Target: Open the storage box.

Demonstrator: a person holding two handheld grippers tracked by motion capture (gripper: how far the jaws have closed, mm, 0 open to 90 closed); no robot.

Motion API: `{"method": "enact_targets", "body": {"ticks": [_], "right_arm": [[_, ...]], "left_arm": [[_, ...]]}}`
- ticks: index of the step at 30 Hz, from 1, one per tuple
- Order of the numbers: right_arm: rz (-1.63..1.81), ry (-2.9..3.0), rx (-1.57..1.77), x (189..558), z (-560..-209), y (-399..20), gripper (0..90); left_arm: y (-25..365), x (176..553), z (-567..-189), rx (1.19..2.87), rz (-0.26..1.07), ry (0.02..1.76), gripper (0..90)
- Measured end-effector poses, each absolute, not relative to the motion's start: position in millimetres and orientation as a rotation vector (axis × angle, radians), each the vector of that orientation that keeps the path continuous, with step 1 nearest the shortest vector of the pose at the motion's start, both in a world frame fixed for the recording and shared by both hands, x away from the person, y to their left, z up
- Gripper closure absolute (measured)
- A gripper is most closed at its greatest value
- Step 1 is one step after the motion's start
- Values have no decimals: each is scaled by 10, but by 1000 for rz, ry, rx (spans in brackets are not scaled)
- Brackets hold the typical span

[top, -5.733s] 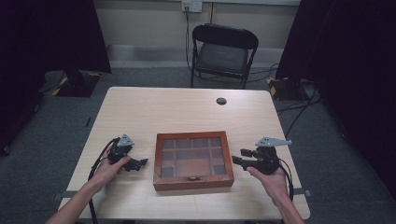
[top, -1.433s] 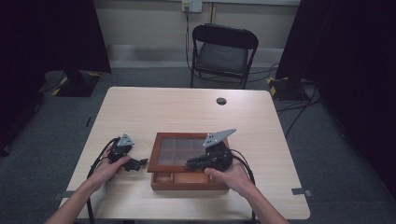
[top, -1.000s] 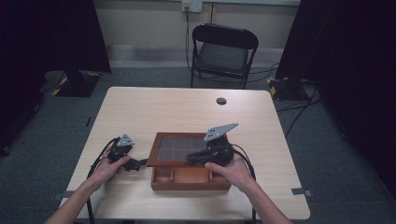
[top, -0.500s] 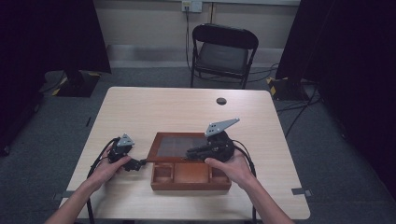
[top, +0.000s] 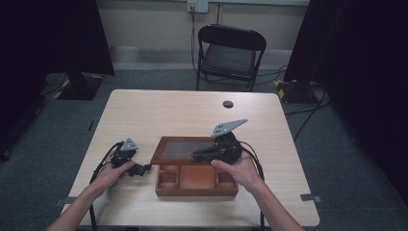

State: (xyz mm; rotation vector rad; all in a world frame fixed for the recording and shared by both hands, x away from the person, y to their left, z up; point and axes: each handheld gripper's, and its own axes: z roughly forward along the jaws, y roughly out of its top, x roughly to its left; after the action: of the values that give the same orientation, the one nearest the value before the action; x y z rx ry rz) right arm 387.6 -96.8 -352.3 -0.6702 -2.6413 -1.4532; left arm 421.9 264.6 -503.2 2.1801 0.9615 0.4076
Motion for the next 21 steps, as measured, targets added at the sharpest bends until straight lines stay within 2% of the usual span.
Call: {"method": "enact_targets", "body": {"ticks": [21], "right_arm": [[-1464, -2624, -690, 3917, -3438, -920, 819]], "left_arm": [[2647, 4221, -5029, 2183, 406, 960, 0]]}}
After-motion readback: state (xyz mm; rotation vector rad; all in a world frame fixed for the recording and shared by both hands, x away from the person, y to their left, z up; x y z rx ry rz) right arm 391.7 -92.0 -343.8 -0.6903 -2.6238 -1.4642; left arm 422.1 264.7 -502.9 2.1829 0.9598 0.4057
